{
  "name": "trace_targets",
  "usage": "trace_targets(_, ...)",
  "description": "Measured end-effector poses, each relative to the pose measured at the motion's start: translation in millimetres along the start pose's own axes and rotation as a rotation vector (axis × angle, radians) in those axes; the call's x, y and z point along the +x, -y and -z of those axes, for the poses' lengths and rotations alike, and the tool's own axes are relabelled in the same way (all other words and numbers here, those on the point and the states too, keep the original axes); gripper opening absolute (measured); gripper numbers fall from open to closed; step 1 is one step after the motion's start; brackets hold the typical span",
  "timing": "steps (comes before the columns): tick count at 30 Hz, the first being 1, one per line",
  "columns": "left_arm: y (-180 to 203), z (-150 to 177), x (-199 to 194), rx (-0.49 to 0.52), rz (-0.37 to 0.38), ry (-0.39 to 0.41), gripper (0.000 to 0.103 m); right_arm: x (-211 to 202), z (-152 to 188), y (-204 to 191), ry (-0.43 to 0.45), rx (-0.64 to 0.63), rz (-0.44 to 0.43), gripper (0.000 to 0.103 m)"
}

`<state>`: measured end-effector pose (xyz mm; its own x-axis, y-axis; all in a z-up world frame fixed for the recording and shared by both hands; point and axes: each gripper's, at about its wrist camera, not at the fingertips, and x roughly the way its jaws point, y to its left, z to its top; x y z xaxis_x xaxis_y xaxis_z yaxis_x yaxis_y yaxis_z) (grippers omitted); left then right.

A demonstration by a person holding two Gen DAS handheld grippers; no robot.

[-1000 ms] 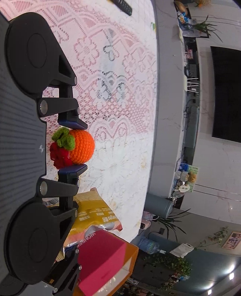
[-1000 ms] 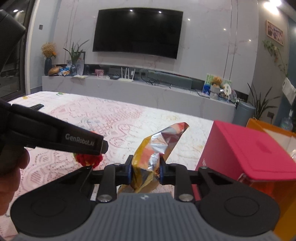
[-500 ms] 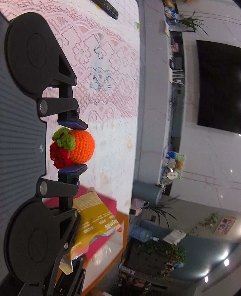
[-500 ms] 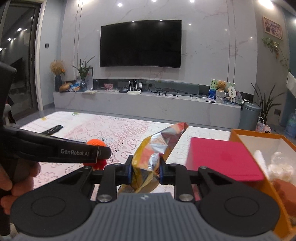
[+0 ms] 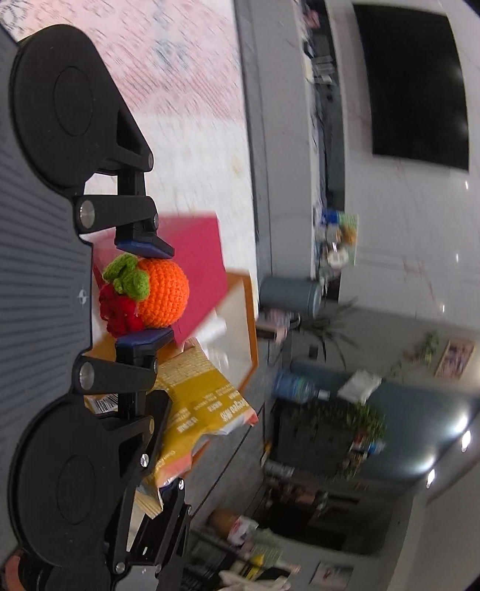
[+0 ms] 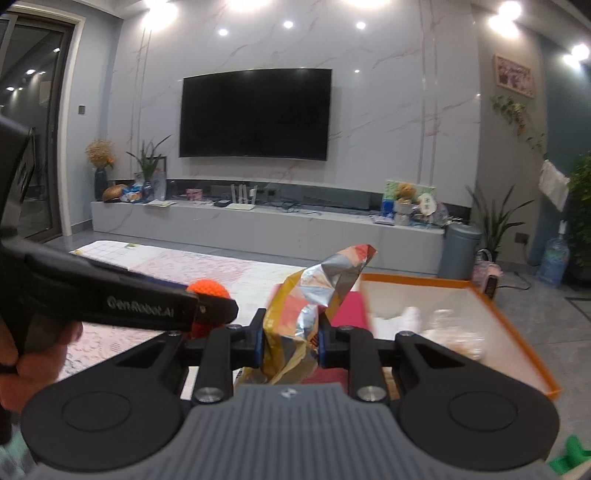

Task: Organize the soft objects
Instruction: 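Lift and carry the knitted toy and wrapper with both tools over the orange box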

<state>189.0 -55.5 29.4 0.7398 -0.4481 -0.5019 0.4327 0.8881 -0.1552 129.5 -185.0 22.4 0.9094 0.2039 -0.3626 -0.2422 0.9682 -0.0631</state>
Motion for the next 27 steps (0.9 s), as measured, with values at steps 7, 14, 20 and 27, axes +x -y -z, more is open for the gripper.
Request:
trace_targets(7,54,-26,45,0.107,0.078,-0.033,0.045,-21,-3,67,-0.025,-0.054,0.09,0.024)
trace_targets(14,82,-51,98,0.2,0.083,-0.091,0.045,7,-11,142,-0.107,-0.083,0.097,0.024)
trace_targets(20,86,-58,138,0.25,0.047,-0.163,0.045,53,-21,188,-0.187,-0.089,0.084,0.024)
trace_targets(27,87,-52,181,0.284,0.004,-0.262,0.045,115,-26,209,-0.248,-0.201,0.082,0.024)
